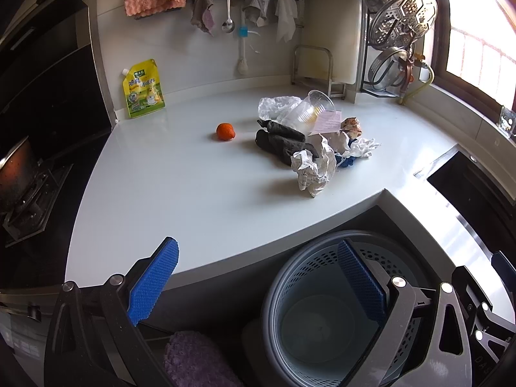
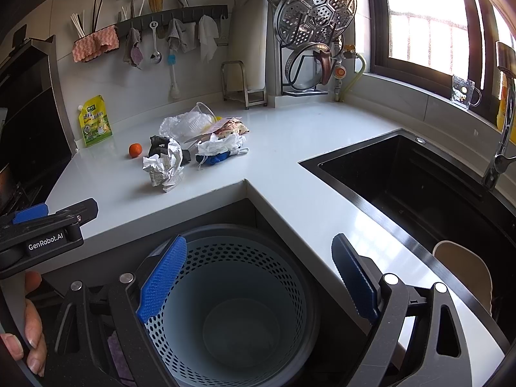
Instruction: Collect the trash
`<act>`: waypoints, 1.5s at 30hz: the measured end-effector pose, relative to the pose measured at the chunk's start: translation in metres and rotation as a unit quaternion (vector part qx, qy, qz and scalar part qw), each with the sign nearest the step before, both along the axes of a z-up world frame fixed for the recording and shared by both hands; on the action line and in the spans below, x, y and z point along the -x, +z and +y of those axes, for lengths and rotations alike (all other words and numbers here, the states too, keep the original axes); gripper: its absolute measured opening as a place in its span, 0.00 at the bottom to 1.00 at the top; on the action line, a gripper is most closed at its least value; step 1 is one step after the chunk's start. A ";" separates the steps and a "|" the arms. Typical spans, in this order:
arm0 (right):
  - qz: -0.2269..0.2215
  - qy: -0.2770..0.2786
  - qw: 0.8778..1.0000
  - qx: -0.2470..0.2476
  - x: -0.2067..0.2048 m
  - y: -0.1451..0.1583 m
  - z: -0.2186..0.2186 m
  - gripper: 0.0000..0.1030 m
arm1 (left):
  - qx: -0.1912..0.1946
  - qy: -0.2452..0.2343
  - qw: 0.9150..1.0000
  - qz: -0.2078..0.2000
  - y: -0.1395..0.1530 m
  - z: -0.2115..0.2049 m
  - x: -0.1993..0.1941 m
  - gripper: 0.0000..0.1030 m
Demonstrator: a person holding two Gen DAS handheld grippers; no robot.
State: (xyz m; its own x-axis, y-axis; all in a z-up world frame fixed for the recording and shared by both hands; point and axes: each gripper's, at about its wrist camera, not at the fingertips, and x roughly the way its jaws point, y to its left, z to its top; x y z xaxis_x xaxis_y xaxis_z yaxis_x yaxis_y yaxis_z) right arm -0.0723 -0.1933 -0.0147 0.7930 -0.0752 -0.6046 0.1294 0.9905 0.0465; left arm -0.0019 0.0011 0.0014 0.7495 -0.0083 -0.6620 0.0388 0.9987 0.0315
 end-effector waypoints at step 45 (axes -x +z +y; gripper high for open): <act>0.002 0.000 1.000 -0.002 0.000 0.000 0.000 0.85 | -0.004 -0.004 1.000 -0.004 0.003 -0.002 0.000 0.94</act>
State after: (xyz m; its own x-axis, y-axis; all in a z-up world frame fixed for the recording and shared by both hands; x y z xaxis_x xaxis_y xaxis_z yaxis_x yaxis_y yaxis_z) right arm -0.0722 -0.1929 -0.0147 0.7911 -0.0734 -0.6073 0.1298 0.9903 0.0494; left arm -0.0024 -0.0006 0.0047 0.7541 -0.0095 -0.6567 0.0465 0.9982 0.0390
